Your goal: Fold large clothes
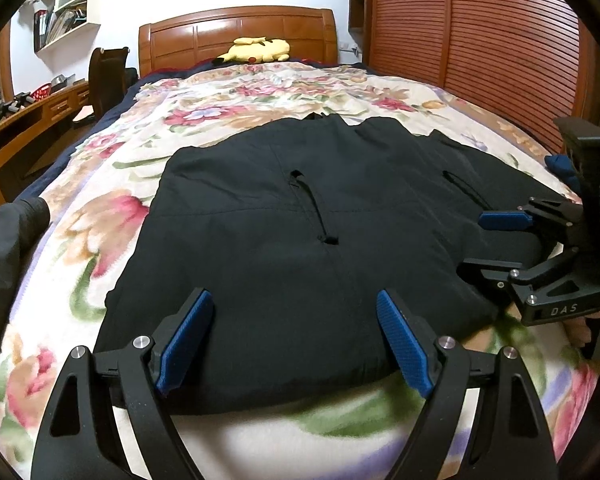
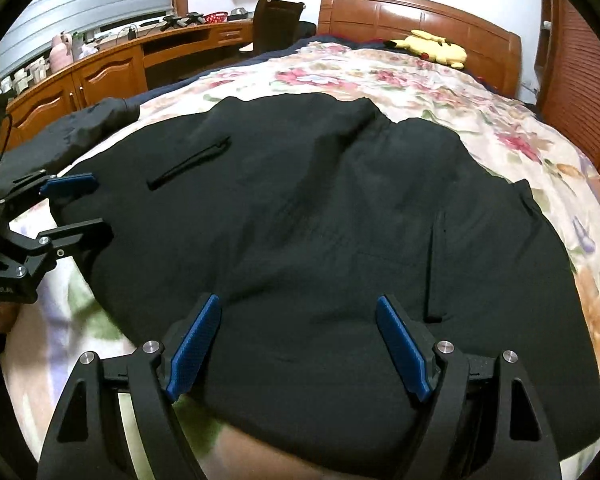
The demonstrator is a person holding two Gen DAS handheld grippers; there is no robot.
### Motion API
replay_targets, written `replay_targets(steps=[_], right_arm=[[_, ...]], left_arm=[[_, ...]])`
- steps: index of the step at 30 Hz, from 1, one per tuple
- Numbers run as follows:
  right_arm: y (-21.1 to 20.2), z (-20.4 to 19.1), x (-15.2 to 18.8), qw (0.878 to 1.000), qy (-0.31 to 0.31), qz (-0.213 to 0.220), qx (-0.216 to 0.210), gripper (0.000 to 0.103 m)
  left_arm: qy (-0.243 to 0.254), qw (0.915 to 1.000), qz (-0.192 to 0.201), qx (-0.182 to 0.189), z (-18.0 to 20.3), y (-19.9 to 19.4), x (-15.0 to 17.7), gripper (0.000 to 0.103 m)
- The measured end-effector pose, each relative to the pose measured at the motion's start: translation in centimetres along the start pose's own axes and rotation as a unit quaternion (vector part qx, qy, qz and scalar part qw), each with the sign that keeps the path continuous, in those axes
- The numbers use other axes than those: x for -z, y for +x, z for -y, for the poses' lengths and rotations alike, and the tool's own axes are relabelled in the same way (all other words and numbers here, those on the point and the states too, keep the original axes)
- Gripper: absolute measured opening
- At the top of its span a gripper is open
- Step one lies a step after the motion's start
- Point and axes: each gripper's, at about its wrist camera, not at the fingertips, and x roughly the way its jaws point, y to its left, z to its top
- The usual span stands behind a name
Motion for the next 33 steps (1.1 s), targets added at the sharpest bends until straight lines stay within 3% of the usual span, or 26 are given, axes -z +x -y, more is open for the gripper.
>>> replay_targets(steps=[12,19,24,33], right_arm=[[0.3,-1.2,-0.1,1.000,-0.011,-0.004,0.019,0.082],[0.1,-1.5,0.2,0.999,-0.018,0.009,0.030,0.082],[0.0,-1.4,0.3,0.999,-0.019,0.010,0.029,0.082],[0.0,-1.3,0.3,0.999,-0.020,0.010,0.030,0.082]], left_arm=[[-0.021,0.9992,0.024,-0.024,-3.0,-4.1,1.9,0.085],[-0.086,0.9948,0.033,-0.044,-8.2,-5.8,3.6,0.085],[-0.133,0.9899,0.034,-0.037,-10.8,-5.8,4.0,0.085],[-0.121,0.9917,0.029,-0.034,-10.5,-5.3,4.1,0.085]])
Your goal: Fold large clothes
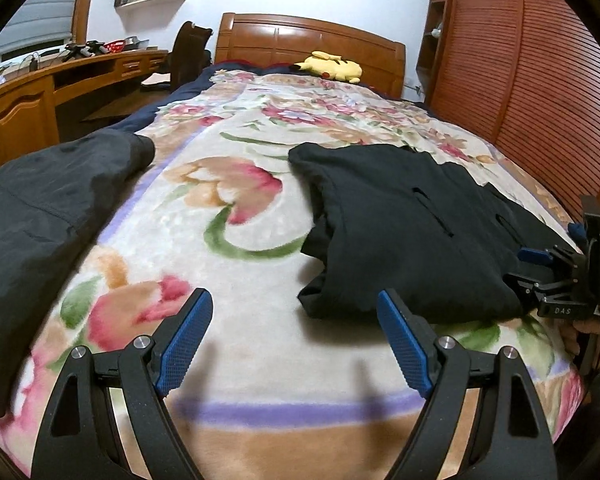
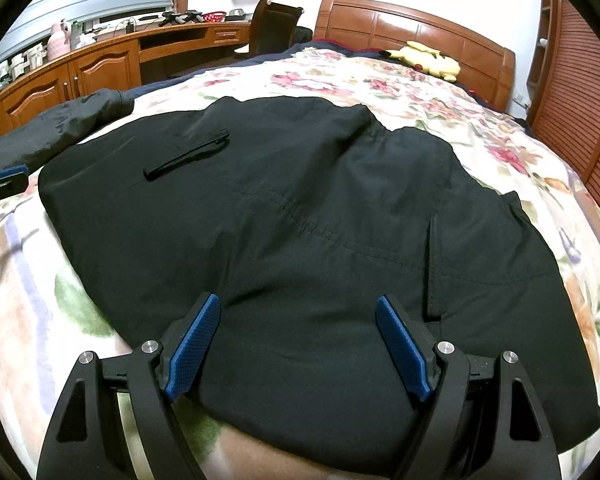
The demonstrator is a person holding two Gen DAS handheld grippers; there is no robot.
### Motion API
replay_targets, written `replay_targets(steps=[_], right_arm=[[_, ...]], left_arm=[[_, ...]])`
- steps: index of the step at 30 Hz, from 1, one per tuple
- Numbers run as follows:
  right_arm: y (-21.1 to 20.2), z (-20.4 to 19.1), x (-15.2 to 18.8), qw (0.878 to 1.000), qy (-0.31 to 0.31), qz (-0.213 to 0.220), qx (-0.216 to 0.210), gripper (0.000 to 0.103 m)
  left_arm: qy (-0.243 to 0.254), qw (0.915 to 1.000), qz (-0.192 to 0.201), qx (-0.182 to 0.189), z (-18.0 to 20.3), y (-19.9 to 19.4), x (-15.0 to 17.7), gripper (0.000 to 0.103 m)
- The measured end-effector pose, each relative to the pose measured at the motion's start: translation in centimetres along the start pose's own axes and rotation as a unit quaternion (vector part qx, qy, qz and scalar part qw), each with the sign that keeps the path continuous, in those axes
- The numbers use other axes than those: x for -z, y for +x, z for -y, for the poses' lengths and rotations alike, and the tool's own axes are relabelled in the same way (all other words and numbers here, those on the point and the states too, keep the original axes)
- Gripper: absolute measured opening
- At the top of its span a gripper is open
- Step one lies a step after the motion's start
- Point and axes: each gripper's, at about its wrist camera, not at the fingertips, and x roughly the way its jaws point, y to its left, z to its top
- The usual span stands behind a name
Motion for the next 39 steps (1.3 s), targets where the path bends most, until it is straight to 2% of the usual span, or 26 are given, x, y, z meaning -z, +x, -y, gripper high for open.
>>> replay_targets(steps=[2,5,8,22,24,29,39], right_arm=[[0.0,0.0,0.0,1.000,-0.001,0.001,0.001,0.082],[-0.1,0.0,0.0,1.000,-0.002,0.001,0.002,0.082],[-0.1,-0.1,0.0,1.000,-0.004,0.001,0.004,0.082],[-0.2,0.1,-0.1,1.000,-0.004,-0.002,-0.003,0.082],[-0.3,0.1,0.0,1.000,-0.005,-0.001,-0.005,0.082],[-0.6,0.3,0.1,1.000,-0.004,0.001,-0.013,0.082],[-1.4,0.1,0.4,1.000,0.001,0.016,-0.011,0.082]], left_arm=[[0.005,1.0000,-0.002,0.004,0.3,0.1,0.0,0.083],[0.021,0.9996,-0.018,0.000,1.1,1.2,-0.2,0.071],[0.030,0.9990,-0.032,-0.003,1.8,2.4,-0.4,0.065],[-0.033,0.9955,-0.088,0.014,1.6,5.1,-1.0,0.061],[-0.034,0.9949,-0.094,0.015,1.7,5.2,-1.0,0.056],[-0.039,0.9929,-0.111,0.012,2.2,5.8,-1.5,0.049],[-0.027,0.9913,-0.129,-0.010,2.7,6.7,-1.9,0.047]])
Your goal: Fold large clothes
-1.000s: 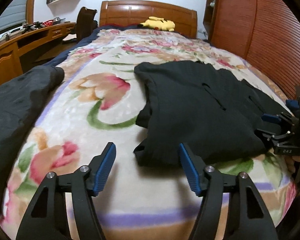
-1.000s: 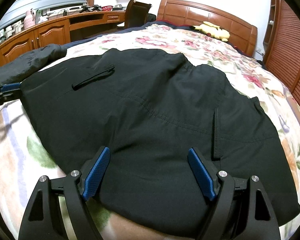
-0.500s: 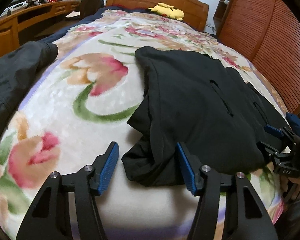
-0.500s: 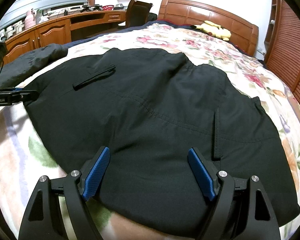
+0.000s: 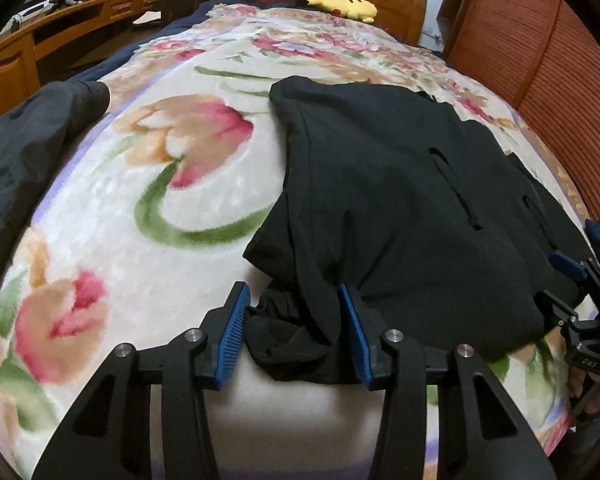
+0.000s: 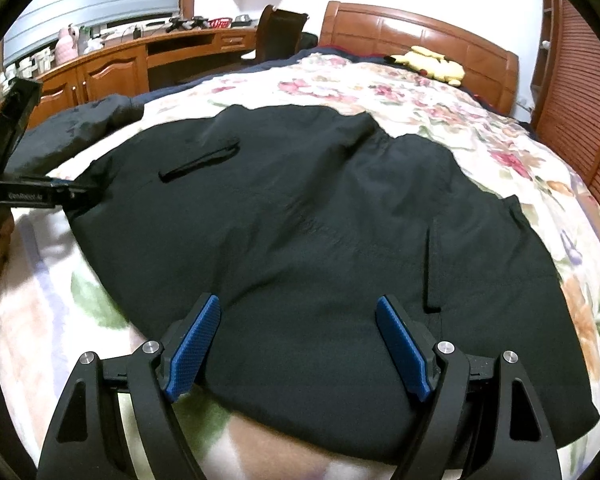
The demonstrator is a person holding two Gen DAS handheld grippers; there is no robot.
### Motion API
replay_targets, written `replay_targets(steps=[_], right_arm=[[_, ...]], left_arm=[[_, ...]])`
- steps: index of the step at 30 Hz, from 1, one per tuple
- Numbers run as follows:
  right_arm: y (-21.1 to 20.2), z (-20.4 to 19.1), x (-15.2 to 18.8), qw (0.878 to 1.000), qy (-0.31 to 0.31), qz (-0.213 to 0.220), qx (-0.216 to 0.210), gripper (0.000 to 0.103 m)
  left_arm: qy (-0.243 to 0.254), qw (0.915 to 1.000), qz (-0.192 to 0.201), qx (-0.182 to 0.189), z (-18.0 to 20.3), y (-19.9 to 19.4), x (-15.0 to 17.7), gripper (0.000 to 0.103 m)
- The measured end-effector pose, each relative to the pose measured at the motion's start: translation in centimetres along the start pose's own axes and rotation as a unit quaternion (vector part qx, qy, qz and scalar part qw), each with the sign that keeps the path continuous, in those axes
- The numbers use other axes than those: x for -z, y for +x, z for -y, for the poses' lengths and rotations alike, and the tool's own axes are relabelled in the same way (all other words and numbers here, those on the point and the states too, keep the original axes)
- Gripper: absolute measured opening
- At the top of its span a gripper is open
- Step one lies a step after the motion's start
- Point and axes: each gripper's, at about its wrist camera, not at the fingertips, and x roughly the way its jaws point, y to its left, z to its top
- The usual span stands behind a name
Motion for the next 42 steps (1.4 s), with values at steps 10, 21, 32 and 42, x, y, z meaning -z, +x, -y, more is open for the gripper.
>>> replay_targets(steps=[10,21,32,42], right_arm=[[-2.0,-0.2,1.0,1.000,0.002,0.016,-0.009,0.079],[-3.6,2.6,2.0,0.999,0.040,0.023,-0.006,0.077],[-7.7,8.1,4.5,0.994,0.096,0.046,0.031,0.077],[-9.8,11.5,6.8,0.988,0.132,0.042,0.064,0.076]], left_arm=[[0.016,0.9999,0.002,0.005,1.1,-1.0,-0.7,0.018],[0.121,0.9832,0.134,-0.023,10.6,-9.7,-4.0,0.013],[0.228,0.9600,0.161,0.014,22.2,-11.2,-4.9,0.012],[0.288,0.9472,0.127,0.061,30.7,-7.7,-3.5,0.012]])
